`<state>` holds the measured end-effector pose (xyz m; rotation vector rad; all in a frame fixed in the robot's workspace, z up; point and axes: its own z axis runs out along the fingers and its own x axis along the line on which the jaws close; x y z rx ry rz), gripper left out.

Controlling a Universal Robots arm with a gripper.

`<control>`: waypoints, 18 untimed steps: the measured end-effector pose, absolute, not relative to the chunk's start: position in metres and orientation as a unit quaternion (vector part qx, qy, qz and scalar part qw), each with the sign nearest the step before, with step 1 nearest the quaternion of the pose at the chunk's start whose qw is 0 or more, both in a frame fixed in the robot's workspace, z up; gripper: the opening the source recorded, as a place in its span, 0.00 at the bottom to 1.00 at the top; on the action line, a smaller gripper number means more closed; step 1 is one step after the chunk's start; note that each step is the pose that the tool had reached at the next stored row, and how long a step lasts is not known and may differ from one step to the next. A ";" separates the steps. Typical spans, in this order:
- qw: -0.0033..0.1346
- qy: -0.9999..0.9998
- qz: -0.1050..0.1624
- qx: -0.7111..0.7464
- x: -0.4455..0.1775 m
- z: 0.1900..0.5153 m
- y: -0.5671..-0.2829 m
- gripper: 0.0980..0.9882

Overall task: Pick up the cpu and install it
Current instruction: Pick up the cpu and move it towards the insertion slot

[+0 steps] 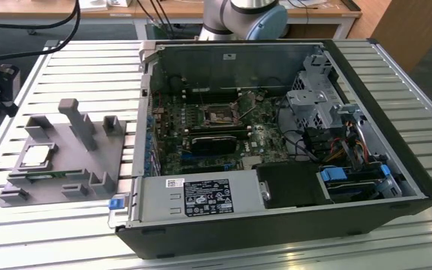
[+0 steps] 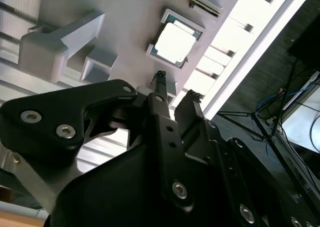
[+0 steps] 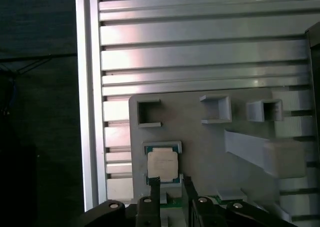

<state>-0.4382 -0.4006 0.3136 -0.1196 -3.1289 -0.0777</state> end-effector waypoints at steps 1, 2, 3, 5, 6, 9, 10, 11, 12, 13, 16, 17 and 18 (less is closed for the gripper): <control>0.005 -0.999 -0.025 -0.038 -0.438 0.313 -0.401 0.30; 0.005 -0.999 -0.025 -0.038 -0.438 0.312 -0.401 0.30; 0.005 -0.999 -0.025 -0.038 -0.438 0.311 -0.401 0.37; 0.005 -0.999 -0.025 -0.038 -0.438 0.309 -0.401 0.43; 0.005 -0.999 -0.025 -0.038 -0.438 0.308 -0.401 0.50; 0.005 -0.999 -0.025 -0.038 -0.438 0.305 -0.401 0.56; 0.005 -0.999 -0.025 -0.038 -0.438 0.304 -0.401 0.63; 0.005 -0.999 -0.025 -0.038 -0.438 0.303 -0.401 0.63; 0.005 -0.999 -0.025 -0.038 -0.438 0.302 -0.401 0.63; 0.005 -0.999 -0.025 -0.038 -0.438 0.301 -0.401 0.63; 0.005 -0.999 -0.025 -0.038 -0.438 0.296 -0.402 0.63; 0.005 -0.999 -0.025 -0.038 -0.438 0.294 -0.402 0.63; 0.005 -0.999 -0.025 -0.038 -0.438 0.293 -0.402 0.63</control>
